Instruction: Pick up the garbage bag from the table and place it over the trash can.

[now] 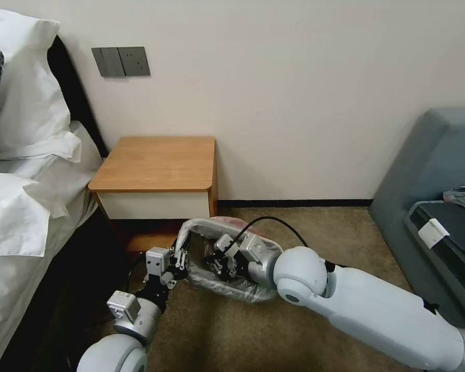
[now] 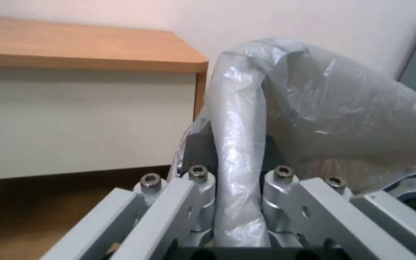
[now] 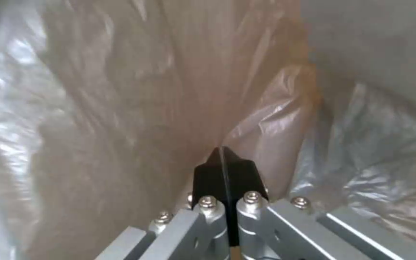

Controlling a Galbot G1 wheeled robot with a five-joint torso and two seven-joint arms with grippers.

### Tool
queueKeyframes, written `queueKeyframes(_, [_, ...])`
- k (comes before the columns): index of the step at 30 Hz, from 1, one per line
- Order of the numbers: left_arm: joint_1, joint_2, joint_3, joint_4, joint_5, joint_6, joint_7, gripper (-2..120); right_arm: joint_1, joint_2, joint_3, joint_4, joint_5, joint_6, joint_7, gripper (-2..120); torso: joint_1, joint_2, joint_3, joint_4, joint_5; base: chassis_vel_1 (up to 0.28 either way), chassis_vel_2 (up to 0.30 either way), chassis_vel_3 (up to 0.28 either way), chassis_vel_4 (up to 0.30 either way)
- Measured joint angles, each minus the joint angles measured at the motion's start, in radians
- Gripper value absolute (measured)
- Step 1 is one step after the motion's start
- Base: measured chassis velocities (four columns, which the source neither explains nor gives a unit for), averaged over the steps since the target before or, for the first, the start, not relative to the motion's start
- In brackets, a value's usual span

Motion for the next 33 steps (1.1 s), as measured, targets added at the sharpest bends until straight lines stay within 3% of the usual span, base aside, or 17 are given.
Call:
queueKeyframes(24, [0.006, 0.013, -0.005, -0.018, 0.035, -0.011, 0.025, 7, 0.041, 0.006, -0.054, -0.033, -0.025, 0.001, 0.051, 0, 0.000, 0.000, 0.000, 0.0000, 0.0001, 0.000, 0.000, 0.000, 0.000])
queueKeyframes(33, [0.001, 0.014, -0.004, -0.020, 0.045, -0.007, 0.034, 7, 0.060, 0.004, -0.087, -0.062, -0.121, 0.001, 0.056, 0, 0.000, 0.000, 0.000, 0.0000, 0.0001, 0.000, 0.000, 0.000, 0.000])
